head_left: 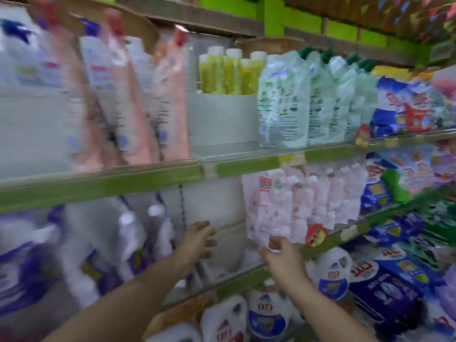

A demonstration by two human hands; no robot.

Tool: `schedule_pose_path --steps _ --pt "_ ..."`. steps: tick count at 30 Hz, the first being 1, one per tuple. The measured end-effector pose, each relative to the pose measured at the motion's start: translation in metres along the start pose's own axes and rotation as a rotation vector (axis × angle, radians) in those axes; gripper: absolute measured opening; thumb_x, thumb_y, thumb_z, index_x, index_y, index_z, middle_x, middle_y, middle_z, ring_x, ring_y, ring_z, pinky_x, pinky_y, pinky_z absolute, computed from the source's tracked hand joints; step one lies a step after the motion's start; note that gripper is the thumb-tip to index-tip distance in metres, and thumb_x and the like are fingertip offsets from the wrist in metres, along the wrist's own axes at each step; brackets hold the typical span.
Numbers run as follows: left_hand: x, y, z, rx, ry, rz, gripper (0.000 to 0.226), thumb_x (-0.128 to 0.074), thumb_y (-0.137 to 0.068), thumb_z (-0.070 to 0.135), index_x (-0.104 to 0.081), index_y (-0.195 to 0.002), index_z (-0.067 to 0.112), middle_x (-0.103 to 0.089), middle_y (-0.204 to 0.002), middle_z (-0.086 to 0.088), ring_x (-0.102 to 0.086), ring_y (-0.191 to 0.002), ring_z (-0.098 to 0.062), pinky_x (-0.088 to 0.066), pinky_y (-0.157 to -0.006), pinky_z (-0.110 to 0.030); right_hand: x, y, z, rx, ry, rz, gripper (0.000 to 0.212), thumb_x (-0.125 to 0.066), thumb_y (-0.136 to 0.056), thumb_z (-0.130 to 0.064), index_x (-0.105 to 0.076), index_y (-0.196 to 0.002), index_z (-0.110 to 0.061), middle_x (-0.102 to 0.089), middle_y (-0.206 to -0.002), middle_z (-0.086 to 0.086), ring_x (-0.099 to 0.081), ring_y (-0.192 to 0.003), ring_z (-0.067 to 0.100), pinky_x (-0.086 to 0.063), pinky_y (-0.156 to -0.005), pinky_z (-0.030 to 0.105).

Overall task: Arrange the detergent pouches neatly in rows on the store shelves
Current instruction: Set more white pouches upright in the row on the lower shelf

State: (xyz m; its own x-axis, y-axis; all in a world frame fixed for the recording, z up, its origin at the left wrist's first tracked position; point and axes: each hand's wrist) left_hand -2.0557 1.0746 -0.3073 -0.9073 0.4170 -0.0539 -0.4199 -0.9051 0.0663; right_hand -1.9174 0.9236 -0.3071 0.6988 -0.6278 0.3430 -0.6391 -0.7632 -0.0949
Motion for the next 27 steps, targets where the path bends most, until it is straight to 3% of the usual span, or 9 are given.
schedule_pose_path --steps 3,7,9,13,18,22,25,27 --pt "0.053 0.056 0.000 0.005 -0.005 0.007 0.013 -0.054 -0.092 0.007 -0.060 -0.100 0.015 -0.062 -0.078 -0.006 -0.061 -0.052 -0.012 -0.041 -0.043 -0.017 -0.036 0.030 -0.020 0.059 0.024 -0.029 0.033 -0.060 -0.086 -0.005 -0.057 -0.119 -0.005 -0.061 -0.110 0.011 -0.057 -0.100 0.025 -0.046 -0.088 0.033" --pt "0.138 0.120 0.000 0.049 -0.040 0.032 0.014 -0.056 -0.089 0.004 -0.068 -0.091 0.012 -0.069 -0.079 -0.008 -0.063 -0.052 -0.016 -0.039 -0.050 -0.020 -0.101 0.069 -0.054 0.137 -0.029 -0.066 0.021 -0.060 -0.084 -0.001 -0.065 -0.104 -0.005 -0.068 -0.095 0.015 -0.065 -0.094 0.033 -0.051 -0.088 0.041" --pt "0.185 0.140 0.003 0.065 -0.068 0.102 0.014 -0.058 -0.088 0.005 -0.070 -0.096 0.008 -0.070 -0.082 -0.009 -0.064 -0.057 -0.018 -0.042 -0.051 -0.023 -0.134 0.085 -0.068 0.170 -0.068 -0.089 0.016 -0.061 -0.084 -0.006 -0.065 -0.098 -0.012 -0.069 -0.089 0.012 -0.067 -0.086 0.033 -0.053 -0.084 0.048" --pt "0.270 0.158 0.013 0.055 -0.065 0.261 0.019 -0.058 -0.088 0.008 -0.068 -0.105 0.007 -0.071 -0.098 -0.016 -0.064 -0.071 -0.023 -0.044 -0.044 -0.020 -0.192 0.107 -0.091 0.241 -0.090 -0.194 0.017 -0.061 -0.087 -0.014 -0.065 -0.104 -0.017 -0.070 -0.096 0.007 -0.067 -0.090 0.027 -0.054 -0.083 0.043" --pt "0.358 0.158 0.012 0.057 -0.078 0.374 0.039 -0.070 -0.064 0.020 -0.067 -0.101 0.009 -0.071 -0.087 -0.009 -0.066 -0.066 -0.020 -0.040 -0.055 -0.024 -0.271 0.120 -0.115 0.277 -0.109 -0.273 0.016 -0.062 -0.088 -0.019 -0.059 -0.094 -0.034 -0.068 -0.098 0.001 -0.067 -0.090 0.024 -0.055 -0.081 0.046" --pt "0.429 0.147 0.005 0.060 -0.102 0.427 0.045 -0.070 -0.067 0.022 -0.064 -0.108 0.005 -0.071 -0.089 -0.010 -0.065 -0.069 -0.023 -0.040 -0.050 -0.024 -0.330 0.123 -0.132 0.282 -0.094 -0.263 0.019 -0.061 -0.084 -0.022 -0.065 -0.102 -0.022 -0.068 -0.090 -0.001 -0.069 -0.081 0.021 -0.057 -0.074 0.042" --pt "0.471 0.127 0.002 0.035 -0.119 0.474 0.034 -0.066 -0.085 0.018 -0.060 -0.117 0.006 -0.071 -0.096 -0.011 -0.066 -0.068 -0.026 -0.037 -0.050 -0.025 -0.369 0.121 -0.141 0.241 -0.072 -0.270 0.023 -0.062 -0.086 -0.018 -0.065 -0.108 -0.015 -0.069 -0.093 0.003 -0.068 -0.084 0.023 -0.056 -0.077 0.041" --pt "0.491 0.112 0.002 -0.005 -0.140 0.509 0.041 -0.064 -0.090 0.019 -0.051 -0.127 0.008 -0.067 -0.102 -0.009 -0.066 -0.068 -0.026 -0.038 -0.051 -0.028 -0.394 0.117 -0.144 0.232 -0.069 -0.253 0.021 -0.063 -0.085 -0.017 -0.065 -0.105 -0.014 -0.069 -0.092 0.003 -0.068 -0.086 0.025 -0.056 -0.080 0.043"
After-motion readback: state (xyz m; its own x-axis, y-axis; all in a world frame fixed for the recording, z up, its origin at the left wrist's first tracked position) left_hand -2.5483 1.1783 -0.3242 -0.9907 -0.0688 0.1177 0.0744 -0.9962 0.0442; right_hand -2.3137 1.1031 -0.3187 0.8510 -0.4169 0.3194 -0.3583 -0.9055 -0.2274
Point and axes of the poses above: each hand's wrist, its own y-axis away from the middle knuckle, its own x-axis out of the back of the hand, z = x × y
